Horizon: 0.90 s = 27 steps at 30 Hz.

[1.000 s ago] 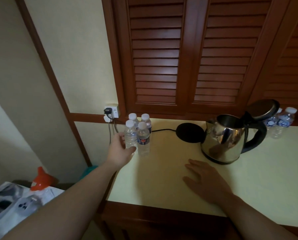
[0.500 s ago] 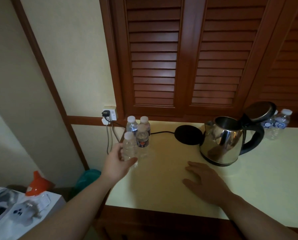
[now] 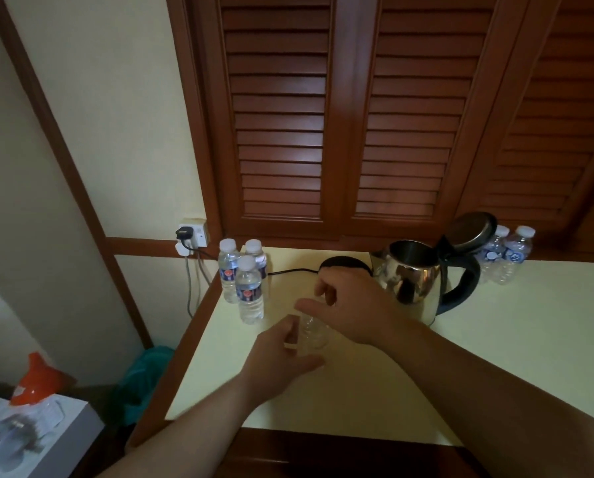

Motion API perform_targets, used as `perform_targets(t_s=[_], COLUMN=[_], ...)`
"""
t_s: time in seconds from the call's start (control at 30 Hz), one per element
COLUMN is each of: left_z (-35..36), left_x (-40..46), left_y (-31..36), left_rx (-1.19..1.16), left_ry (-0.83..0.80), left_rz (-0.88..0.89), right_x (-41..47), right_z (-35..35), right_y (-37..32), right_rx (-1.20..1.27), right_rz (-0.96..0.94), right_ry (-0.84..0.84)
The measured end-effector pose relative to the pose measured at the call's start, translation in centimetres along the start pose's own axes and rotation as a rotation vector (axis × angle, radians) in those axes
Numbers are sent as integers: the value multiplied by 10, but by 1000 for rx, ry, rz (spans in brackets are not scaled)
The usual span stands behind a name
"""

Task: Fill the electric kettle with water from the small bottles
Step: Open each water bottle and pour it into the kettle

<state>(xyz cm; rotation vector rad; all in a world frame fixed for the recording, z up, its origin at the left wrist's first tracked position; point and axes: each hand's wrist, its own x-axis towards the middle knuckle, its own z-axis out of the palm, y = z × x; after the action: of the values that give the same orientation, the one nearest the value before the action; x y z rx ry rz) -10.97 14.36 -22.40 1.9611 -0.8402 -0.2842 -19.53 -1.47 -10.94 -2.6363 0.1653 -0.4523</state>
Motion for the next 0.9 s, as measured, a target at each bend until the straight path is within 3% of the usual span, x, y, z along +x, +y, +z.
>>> perform_targets(t_s=[0.2,0.33,0.43,0.53,0.73,0.9], left_z=[5,4,4,6,5,5], left_x=[1,0,-1,0,-1,1], left_y=[1,1,3,4,4,3], left_rx=[-7,-21,-29,-36,-84,-109], left_ry=[-1,1,-6,-10,-25,-48], left_rz=[-21,-19,-7,7,-5,-6], right_x=[10,15,22,27,24,16], right_z=[-14,-23,-41,-51,-32,-33], right_y=[1,-9,-8,-12,-8,-2], right_rx=[-126,-241,-231,-224,-249,-154], right_rz=[42,-67,-140,-151,-4,-86], right_ry=[-145,-285,-473,-547,-403,-369])
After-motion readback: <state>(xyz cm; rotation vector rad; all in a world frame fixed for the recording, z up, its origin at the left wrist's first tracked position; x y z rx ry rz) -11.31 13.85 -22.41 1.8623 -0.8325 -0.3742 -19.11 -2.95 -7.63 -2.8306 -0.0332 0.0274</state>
